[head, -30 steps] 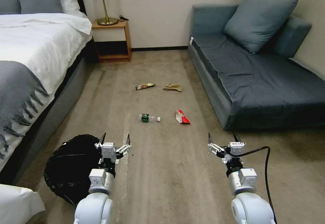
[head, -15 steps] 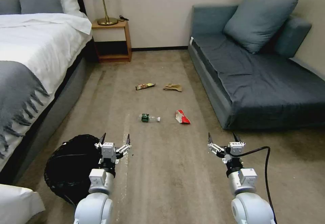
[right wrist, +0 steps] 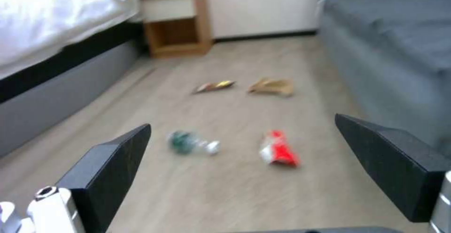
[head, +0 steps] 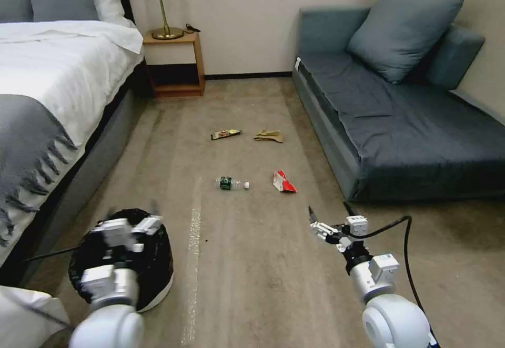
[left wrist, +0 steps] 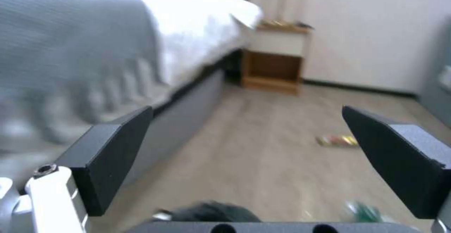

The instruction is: Pick up the trash bin, then pick up the garbage on the floor and place it into the trash bin.

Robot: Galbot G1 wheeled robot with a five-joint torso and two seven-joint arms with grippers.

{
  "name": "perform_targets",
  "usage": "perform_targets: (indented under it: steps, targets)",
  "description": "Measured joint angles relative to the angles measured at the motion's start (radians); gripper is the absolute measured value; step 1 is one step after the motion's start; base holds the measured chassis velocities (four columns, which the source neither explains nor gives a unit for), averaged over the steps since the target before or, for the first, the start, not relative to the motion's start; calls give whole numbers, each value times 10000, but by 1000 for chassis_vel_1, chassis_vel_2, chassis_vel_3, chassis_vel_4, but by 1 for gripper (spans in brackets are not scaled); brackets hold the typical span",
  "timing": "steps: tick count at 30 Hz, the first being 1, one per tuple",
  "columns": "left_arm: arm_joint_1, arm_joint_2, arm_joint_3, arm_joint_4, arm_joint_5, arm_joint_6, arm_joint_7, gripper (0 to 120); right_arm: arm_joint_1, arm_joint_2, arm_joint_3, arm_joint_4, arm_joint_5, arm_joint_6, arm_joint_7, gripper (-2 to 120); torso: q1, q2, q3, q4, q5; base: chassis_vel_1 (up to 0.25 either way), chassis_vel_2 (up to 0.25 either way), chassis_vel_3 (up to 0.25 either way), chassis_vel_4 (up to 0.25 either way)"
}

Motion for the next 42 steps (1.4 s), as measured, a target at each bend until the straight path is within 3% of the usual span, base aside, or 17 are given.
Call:
perform_targets:
  steps: [2,6,20,27,31,36,38,39,40,42]
  targets:
    - [240,165,-473,-476,-635,107,-546,100,13,-315,-182,125,360,-158,49,100,0,0,0,1,-1,0,0,0,0]
    - [491,612,-844,-744,-1197,548,-838,100,446,-832,21,-238,728,-260,-120,100,0,0,1,1,-3,0,0,0,0]
    - [523,828,-830,-511,-1230,695,-931,100,799,-923,-62,-593,755,-142,-221,100,-1,0,1,-2,0,0,0,0,0]
    - [704,1216,-910,-377,-2273,1289,-1435,100,824,-902,-76,-698,706,-24,-221,100,-1,0,1,-2,0,0,0,0,0]
    - [920,1727,-1462,-110,-3337,1834,-1917,100,829,-907,-30,-737,701,19,-237,100,-1,0,0,-2,0,0,0,0,0]
    - [1000,2073,-2151,182,-4298,2267,-2071,100,865,-920,1,-761,701,28,-246,100,-1,0,0,-1,-1,0,0,0,0]
    - [1013,2254,-2662,305,-5100,2936,-2083,100,893,-921,4,-773,699,31,-248,100,-1,0,0,-1,1,0,0,0,0]
    - [997,2352,-2948,416,-5633,3550,-2083,100,905,-912,-2,-778,694,32,-251,100,-1,0,0,-1,2,0,0,0,0]
    - [997,2352,-2948,416,-5633,3550,-2083,100,905,-912,-2,-778,694,32,-251,100,-1,0,0,-1,2,0,0,0,0]
    - [923,2431,-3173,607,-6286,4473,-2084,100,909,-879,-25,-781,673,44,-268,100,-1,0,0,-1,0,0,0,0,0]
